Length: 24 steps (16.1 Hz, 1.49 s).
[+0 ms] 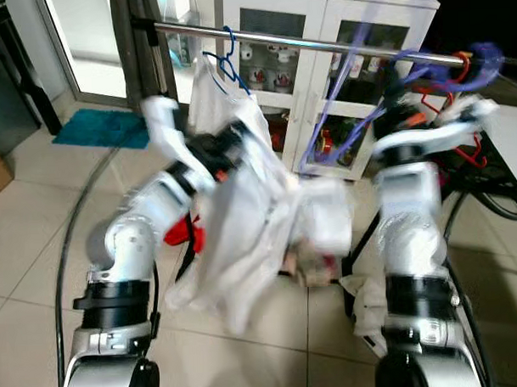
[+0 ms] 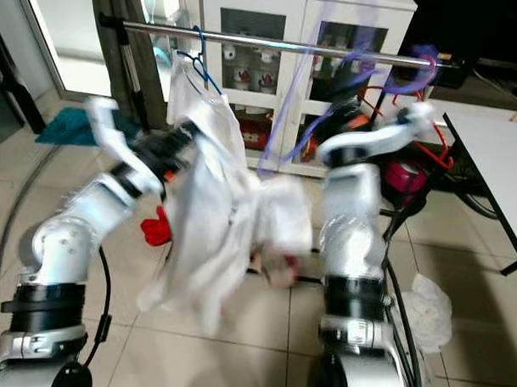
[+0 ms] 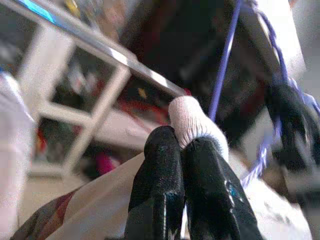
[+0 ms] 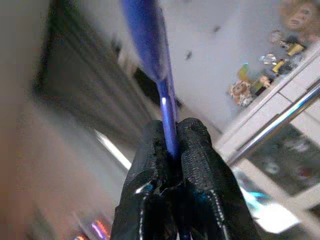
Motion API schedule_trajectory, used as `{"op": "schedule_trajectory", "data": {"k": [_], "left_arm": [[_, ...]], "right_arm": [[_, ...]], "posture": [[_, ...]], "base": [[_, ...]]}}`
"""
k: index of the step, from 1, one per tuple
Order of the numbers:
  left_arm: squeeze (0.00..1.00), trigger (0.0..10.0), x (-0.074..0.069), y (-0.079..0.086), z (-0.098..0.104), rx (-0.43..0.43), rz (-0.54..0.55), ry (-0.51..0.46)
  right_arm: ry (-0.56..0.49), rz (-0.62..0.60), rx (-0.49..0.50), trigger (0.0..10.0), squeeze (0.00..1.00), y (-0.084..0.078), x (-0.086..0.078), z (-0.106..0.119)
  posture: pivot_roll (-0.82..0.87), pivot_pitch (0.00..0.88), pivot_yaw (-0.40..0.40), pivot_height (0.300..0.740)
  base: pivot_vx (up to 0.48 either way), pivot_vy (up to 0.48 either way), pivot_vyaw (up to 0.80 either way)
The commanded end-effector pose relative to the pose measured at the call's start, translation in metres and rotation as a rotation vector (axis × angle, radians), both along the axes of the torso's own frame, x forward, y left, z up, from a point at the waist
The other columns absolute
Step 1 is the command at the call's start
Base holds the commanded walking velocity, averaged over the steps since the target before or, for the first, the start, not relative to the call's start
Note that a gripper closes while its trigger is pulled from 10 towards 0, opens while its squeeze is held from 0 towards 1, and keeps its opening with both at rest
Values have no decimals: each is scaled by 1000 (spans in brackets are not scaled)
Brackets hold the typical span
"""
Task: Hang hanger
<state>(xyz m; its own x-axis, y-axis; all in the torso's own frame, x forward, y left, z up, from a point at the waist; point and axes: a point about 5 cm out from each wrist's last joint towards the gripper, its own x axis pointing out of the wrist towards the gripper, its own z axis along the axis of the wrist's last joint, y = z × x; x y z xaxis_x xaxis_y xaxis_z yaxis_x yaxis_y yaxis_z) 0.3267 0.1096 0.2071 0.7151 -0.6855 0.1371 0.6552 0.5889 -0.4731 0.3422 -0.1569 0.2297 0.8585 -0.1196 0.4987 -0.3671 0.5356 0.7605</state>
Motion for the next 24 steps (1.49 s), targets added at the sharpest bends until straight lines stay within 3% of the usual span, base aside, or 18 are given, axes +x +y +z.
{"op": "schedule_trajectory", "data": {"k": [1,2,4,5,8,9,10,11,12,13,14,16,17,18,19,23,24], "left_arm": [[0,0,-5,-10,-1,12,-63,3],[0,0,-6,-13,-1,7,-70,4],[0,0,1,-10,8,-19,-46,-37],[0,0,5,-6,7,23,-9,-40],[0,0,-2,15,-14,206,65,-44],[0,0,-4,23,-22,272,99,-36],[0,0,-10,43,-43,447,174,-19],[0,0,-14,55,-57,545,208,8],[0,0,-18,61,-65,581,224,26],[0,0,-30,69,-80,562,282,80],[0,0,-35,71,-83,550,310,85],[0,0,-49,75,-88,510,389,77],[0,2000,-55,74,-92,508,411,89],[0,5294,-57,73,-94,515,414,100],[0,10000,-60,72,-97,531,425,108],[0,10000,-62,63,-98,529,458,98],[0,10000,-62,61,-97,521,463,93]], "right_arm": [[44,5,169,0,0,-11,4,-12],[68,20,223,0,0,-13,6,-18],[135,50,-20,0,0,0,8,-31],[185,50,-99,0,0,4,9,-37],[328,41,-526,0,0,5,-2,-68],[364,60,-629,0,0,6,-7,-78],[458,132,-790,0,0,8,-21,-103],[546,198,-824,0,0,8,-31,-120],[594,230,-827,0,0,8,-39,-129],[675,281,-879,4706,0,4,-57,-146],[664,284,-882,10000,0,3,-64,-147],[669,208,-807,10000,0,-6,-76,-143],[666,154,-757,10000,0,-11,-80,-140],[663,127,-761,10000,0,-14,-82,-138],[659,89,-770,10000,0,-16,-86,-135],[578,-72,-752,10000,0,-16,-88,-118],[570,-155,-697,10000,0,-17,-88,-115]], "posture": [[-13,0,-51,740],[-13,0,-51,740],[-12,0,-50,740],[-13,0,-44,740],[-21,0,-38,740],[-23,0,-38,740],[-25,0,-38,740],[-32,0,-40,740],[-34,0,-38,740],[-38,0,-34,740],[-41,1,-37,740],[-51,8,-42,740],[-55,8,-42,740],[-59,11,-40,740],[-63,26,-38,740],[-61,54,-32,740],[-60,50,-35,740]], "base": [[0,0,0],[0,0,0],[0,0,0],[0,0,0],[0,0,0],[0,0,0],[0,0,0],[0,0,0],[0,0,0],[0,0,0],[0,0,0],[0,0,-400],[0,0,-800],[0,0,-800],[0,0,-800],[0,0,-800],[0,0,-800]]}}
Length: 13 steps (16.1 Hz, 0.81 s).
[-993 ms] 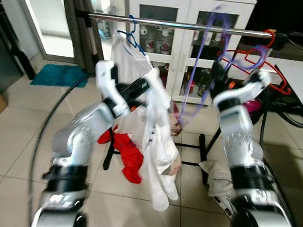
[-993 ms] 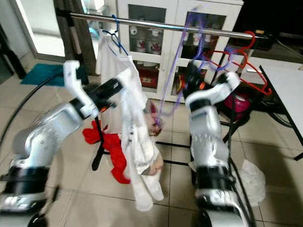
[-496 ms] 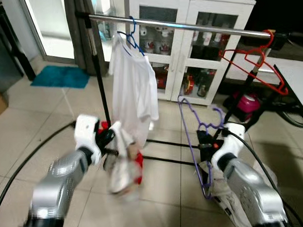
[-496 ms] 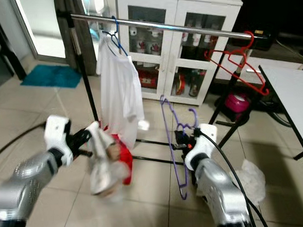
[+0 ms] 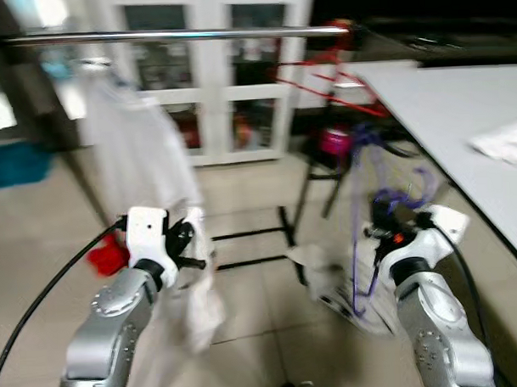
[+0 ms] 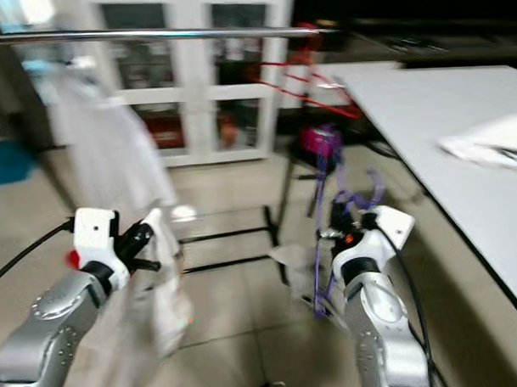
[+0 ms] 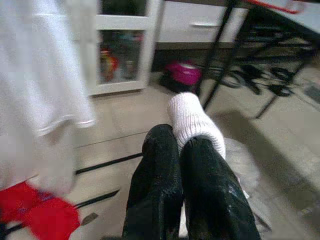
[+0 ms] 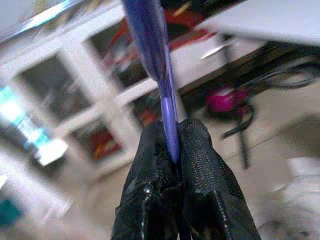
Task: Hang hanger
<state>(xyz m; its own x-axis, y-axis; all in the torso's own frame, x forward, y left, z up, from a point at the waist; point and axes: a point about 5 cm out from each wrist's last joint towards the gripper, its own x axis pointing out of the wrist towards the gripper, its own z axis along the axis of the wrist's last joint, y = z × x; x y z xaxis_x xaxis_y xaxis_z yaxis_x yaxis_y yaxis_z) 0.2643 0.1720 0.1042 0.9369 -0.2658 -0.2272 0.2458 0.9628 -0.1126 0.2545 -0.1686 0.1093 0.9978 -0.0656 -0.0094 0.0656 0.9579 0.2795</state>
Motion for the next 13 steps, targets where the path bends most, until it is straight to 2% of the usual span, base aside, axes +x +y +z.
{"op": "schedule_trajectory", "data": {"k": [1,2,6,8,13], "left_arm": [[0,10000,3,-1,10,7,7,-48],[0,10000,6,-1,13,3,16,-65],[0,10000,7,-2,21,-2,29,-108],[0,10000,5,-2,20,-13,43,-121],[0,10000,8,-2,18,-15,47,-123]], "right_arm": [[-86,-62,-70,10000,0,-4,2,11],[-130,-96,-135,10000,0,-3,4,14],[-133,-62,-69,10000,0,5,7,12],[-140,-72,2,10000,0,4,9,11],[-143,-96,9,10000,0,0,11,9]], "posture": [[-58,48,-40,740],[-53,50,-47,740],[-51,51,-71,740],[-56,45,-79,740],[-65,40,-76,740]], "base": [[0,0,-800],[0,0,-800],[0,0,-800],[0,0,-800],[0,0,-800]]}}
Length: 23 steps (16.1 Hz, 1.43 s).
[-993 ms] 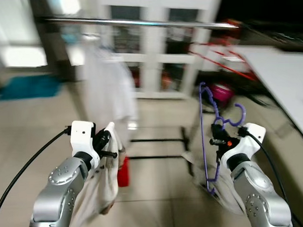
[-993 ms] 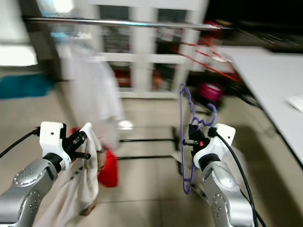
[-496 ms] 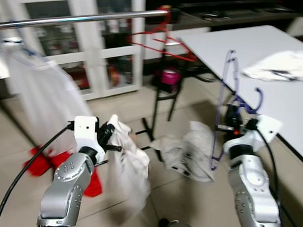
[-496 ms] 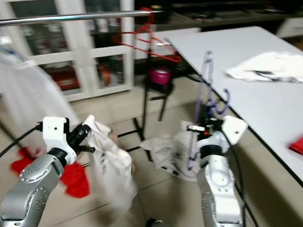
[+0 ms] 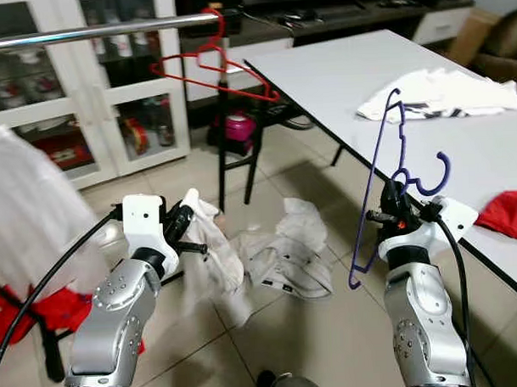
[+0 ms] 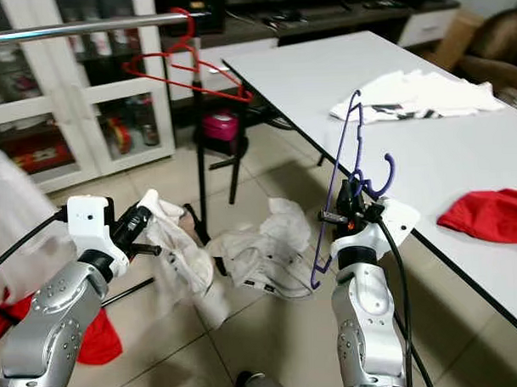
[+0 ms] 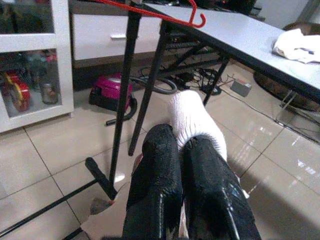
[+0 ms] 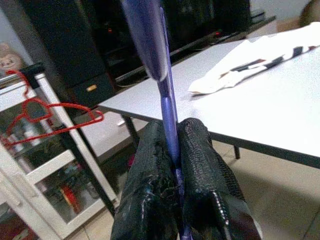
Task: Hang hanger
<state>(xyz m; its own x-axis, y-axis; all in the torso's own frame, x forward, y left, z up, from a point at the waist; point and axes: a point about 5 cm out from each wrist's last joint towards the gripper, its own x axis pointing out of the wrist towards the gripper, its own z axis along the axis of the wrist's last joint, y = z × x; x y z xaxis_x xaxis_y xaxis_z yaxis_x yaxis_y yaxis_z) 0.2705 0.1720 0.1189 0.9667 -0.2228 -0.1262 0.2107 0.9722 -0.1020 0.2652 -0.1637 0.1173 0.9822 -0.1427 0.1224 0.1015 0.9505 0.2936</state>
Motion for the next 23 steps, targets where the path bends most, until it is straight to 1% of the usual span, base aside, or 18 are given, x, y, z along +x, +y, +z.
{"op": "schedule_trajectory", "data": {"k": [1,4,7,8,9,11,12,13,14,15,16,17,18,19,20,22,23], "left_arm": [[0,10000,2,-3,4,-3,-5,-22],[0,10000,7,-4,5,-8,-19,-32],[0,10000,8,-4,5,-5,-28,-30],[0,10000,9,-4,4,-6,-31,-28],[0,10000,10,-5,4,-11,-37,-28],[0,10000,11,-7,6,-56,-38,-16],[0,10000,13,-9,7,-65,-44,-5],[0,10000,14,-9,8,-63,-45,-5],[0,10000,15,-10,9,-63,-44,-13],[0,10000,18,-11,12,-52,-44,-35],[0,10000,19,-12,14,-47,-52,-46],[0,10000,19,-11,17,-63,-71,-41],[0,10000,19,-9,18,-88,-70,-31],[0,10000,20,-9,17,-106,-49,-35],[0,10000,21,-14,24,-127,-41,-62],[0,10000,21,-10,30,-14,-6,-136],[0,10000,20,-7,31,18,-10,-129]], "right_arm": [[-3,-38,21,10000,0,-7,0,-1],[10,-70,40,10000,0,-10,-2,-4],[24,-94,43,10000,0,-11,-4,-6],[21,-84,61,10000,0,-11,-4,-7],[14,-43,68,10000,0,-7,-4,-7],[20,2,79,10000,0,-2,-3,-9],[26,-13,81,10000,0,-3,-3,-9],[38,-42,59,10000,0,-6,-4,-8],[65,-69,58,10000,0,-9,-4,-9],[99,-9,160,10000,0,-14,-4,-8],[78,31,185,10000,0,-20,-3,-2],[47,20,120,10000,0,-26,0,8],[38,22,106,10000,0,-28,5,12],[45,28,83,10000,0,-26,9,14],[81,84,54,10000,0,-18,12,18],[208,156,-3,10000,0,-6,10,6],[277,229,-75,10000,0,4,7,-4]], "posture": [[-67,39,-73,740],[-76,42,-50,740],[-80,46,-40,740],[-80,47,-35,740],[-80,46,-31,740],[-83,44,-25,740],[-87,43,-18,740],[-87,43,-18,740],[-87,43,-18,740],[-90,54,9,740],[-91,41,7,740],[-99,28,-7,740],[-102,15,-17,740],[-97,6,-21,740],[-95,16,-22,740],[-85,14,-32,740],[-80,5,-38,740]], "base": [[0,0,-800],[0,0,-792],[0,0,-783],[0,0,-781],[0,0,-800],[0,0,-800],[0,0,-800],[0,0,-800],[0,0,-800],[0,0,-494],[0,0,0],[0,0,0],[0,0,0],[0,0,0],[0,0,-431],[0,0,-553],[0,0,-531]]}}
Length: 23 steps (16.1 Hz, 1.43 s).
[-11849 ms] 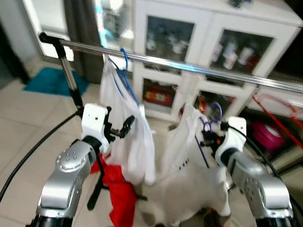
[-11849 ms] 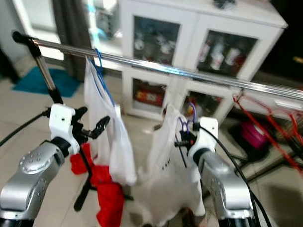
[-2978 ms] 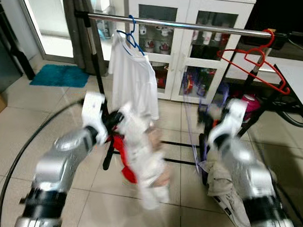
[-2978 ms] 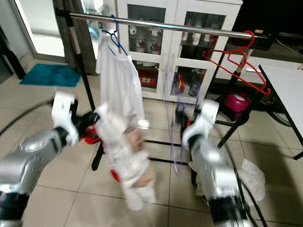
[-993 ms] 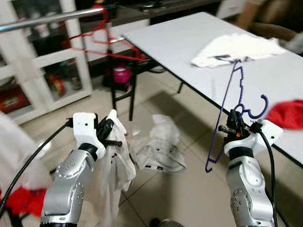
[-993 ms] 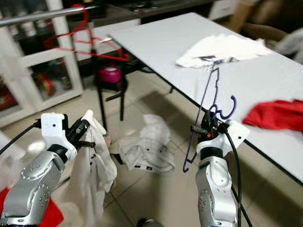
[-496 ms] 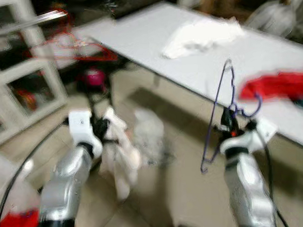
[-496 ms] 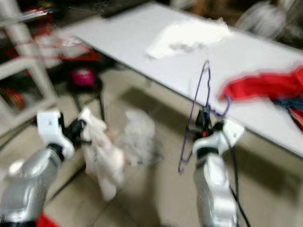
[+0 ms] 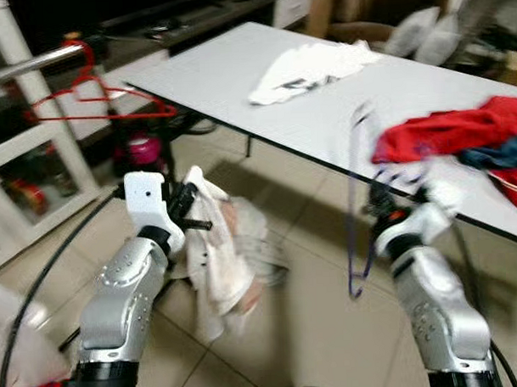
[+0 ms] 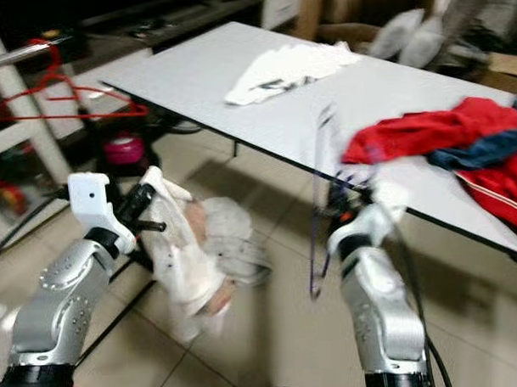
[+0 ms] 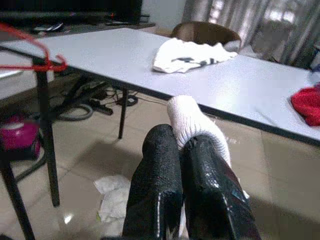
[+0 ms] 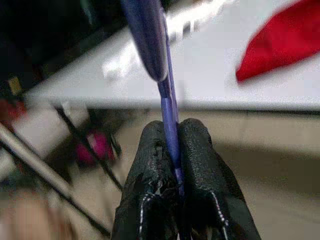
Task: Hang hanger
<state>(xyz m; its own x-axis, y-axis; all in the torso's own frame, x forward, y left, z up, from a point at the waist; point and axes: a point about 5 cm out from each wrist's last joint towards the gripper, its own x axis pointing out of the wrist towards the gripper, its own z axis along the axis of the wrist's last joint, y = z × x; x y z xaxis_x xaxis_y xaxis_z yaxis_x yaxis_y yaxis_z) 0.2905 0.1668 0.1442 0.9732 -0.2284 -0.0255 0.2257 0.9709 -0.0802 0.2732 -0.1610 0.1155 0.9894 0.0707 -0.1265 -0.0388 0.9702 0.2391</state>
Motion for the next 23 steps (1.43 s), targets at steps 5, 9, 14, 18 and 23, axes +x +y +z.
{"op": "schedule_trajectory", "data": {"k": [5,9,14,18,23], "left_arm": [[0,10000,2,-3,6,52,-6,-22],[0,10000,2,-2,4,51,-6,-16],[0,10000,3,-5,1,61,-35,2],[0,10000,10,-3,6,52,-14,-24],[0,10000,9,4,13,70,-12,-51]], "right_arm": [[73,-10,72,10000,0,7,-15,-13],[64,-66,91,10000,0,1,-19,-14],[76,-37,79,10000,0,4,-30,-13],[47,-43,19,10000,0,8,-20,-7],[33,-11,95,10000,0,16,-12,-1]], "posture": [[-59,0,-34,740],[-73,0,-25,740],[-90,0,9,740],[-79,0,-6,740],[-41,0,-27,740]], "base": [[0,51,-524],[0,264,-552],[0,319,-566],[0,338,-577],[0,335,-592]]}}
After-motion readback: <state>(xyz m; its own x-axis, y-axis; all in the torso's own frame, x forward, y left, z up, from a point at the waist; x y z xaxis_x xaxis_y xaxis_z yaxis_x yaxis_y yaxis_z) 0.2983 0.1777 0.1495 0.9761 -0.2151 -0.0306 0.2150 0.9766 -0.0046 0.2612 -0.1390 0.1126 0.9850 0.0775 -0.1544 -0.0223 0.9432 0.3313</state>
